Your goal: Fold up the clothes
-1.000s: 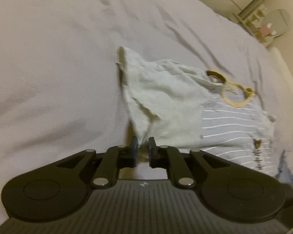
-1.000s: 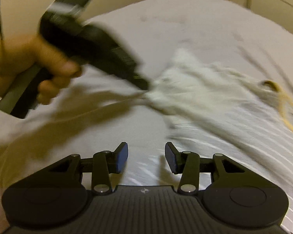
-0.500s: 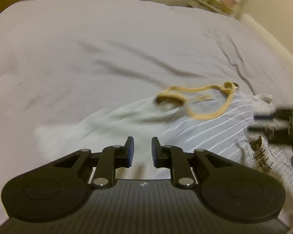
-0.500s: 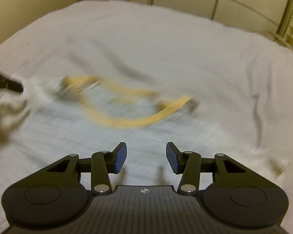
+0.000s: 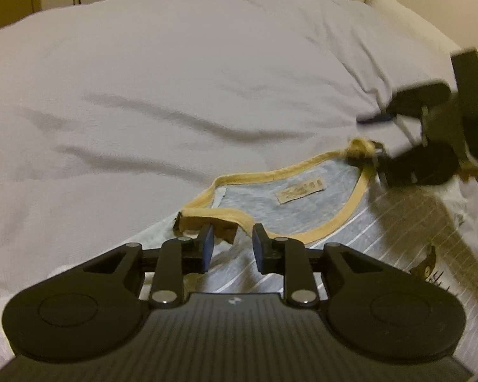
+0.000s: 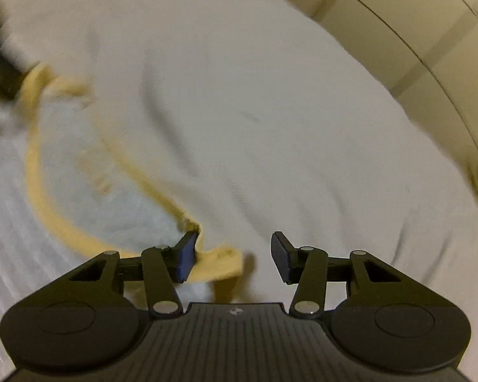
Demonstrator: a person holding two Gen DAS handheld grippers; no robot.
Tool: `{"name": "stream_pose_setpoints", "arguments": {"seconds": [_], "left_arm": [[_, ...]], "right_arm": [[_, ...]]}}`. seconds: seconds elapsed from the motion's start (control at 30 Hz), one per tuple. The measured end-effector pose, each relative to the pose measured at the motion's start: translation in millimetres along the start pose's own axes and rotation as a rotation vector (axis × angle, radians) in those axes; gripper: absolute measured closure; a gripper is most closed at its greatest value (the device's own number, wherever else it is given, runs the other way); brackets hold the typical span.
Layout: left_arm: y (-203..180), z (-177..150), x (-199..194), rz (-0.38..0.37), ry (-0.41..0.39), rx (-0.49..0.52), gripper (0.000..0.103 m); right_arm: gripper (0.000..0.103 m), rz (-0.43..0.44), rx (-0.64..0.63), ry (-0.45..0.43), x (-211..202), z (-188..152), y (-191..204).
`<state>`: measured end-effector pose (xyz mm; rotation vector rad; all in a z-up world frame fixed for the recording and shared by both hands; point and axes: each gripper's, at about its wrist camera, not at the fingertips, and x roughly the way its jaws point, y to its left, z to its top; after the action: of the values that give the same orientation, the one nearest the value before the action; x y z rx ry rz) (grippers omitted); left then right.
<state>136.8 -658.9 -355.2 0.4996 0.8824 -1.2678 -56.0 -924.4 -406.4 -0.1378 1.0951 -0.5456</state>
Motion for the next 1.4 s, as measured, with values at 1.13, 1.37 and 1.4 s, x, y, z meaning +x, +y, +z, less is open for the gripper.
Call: {"name": "stream_pose_setpoints", "arguments": {"seconds": [1.13, 1.37, 1.4], "left_arm": [[0.7, 32.6, 19.8, 0.109, -0.039, 0.094, 0.075], [30.9, 18.9, 22.2, 0.127, 0.005, 0.028, 0.075], [32.3, 20.4, 27.4, 0.102, 0.017, 0.028, 0.075]], "right_arm": [[0.053, 0.038, 0.211, -0.029, -21.4, -29.7, -33.4], [0.053, 0.11, 0.32, -0.081, -71.1, -54.9, -30.6], [0.053, 0.131, 0.312, -0.065, -70.8, -56.9, -28.3]]}}
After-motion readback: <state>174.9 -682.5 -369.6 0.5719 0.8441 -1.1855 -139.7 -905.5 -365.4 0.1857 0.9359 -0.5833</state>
